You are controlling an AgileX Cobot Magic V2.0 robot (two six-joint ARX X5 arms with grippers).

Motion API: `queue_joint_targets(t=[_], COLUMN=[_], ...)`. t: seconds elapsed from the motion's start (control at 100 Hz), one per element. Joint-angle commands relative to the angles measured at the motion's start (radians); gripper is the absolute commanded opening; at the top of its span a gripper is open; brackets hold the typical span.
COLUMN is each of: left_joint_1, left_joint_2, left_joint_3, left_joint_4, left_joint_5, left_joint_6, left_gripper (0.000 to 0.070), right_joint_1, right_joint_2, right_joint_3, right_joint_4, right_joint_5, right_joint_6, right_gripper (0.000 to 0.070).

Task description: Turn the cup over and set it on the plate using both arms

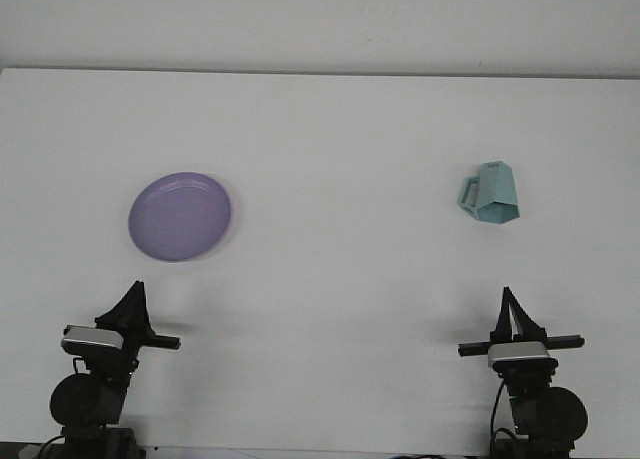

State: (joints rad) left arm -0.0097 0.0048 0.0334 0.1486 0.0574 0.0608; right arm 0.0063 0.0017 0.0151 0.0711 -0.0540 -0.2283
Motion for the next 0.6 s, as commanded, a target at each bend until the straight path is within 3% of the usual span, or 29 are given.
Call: queue_joint_targets(t=[0.0,0.11,0.38,0.59], left_joint_1=[-0.001,-0.001,-0.001,-0.001], left_joint_2=[-0.001,-0.001,-0.001,-0.001], left_joint_3=[-0.019,-0.019,-0.019,-0.019], left_joint_4=[0.009,0.010,0.010,0.009], left_joint_5=[-0.002,-0.002,-0.002,-0.002], left_joint_6=[-0.009,-0.050,-0.135,-0.137], left_gripper=[0.0015,0.0015,0.0012,0.0012], right_joint_1=[0.001,0.001,0.001,0.000], right_joint_2=[-0.001,-0.001,-0.001,0.008], right_joint_3=[-0.002,-0.002,-0.002,0.086], right_joint_4=[0.011,0.011,0.018,-0.030], right_joint_5=[-0.001,-0.001,0.005,0.099], right_joint_6=[0.051,0.111,0.384,0.426], right_gripper=[0.0000,0.0000,0.0000,0.0000])
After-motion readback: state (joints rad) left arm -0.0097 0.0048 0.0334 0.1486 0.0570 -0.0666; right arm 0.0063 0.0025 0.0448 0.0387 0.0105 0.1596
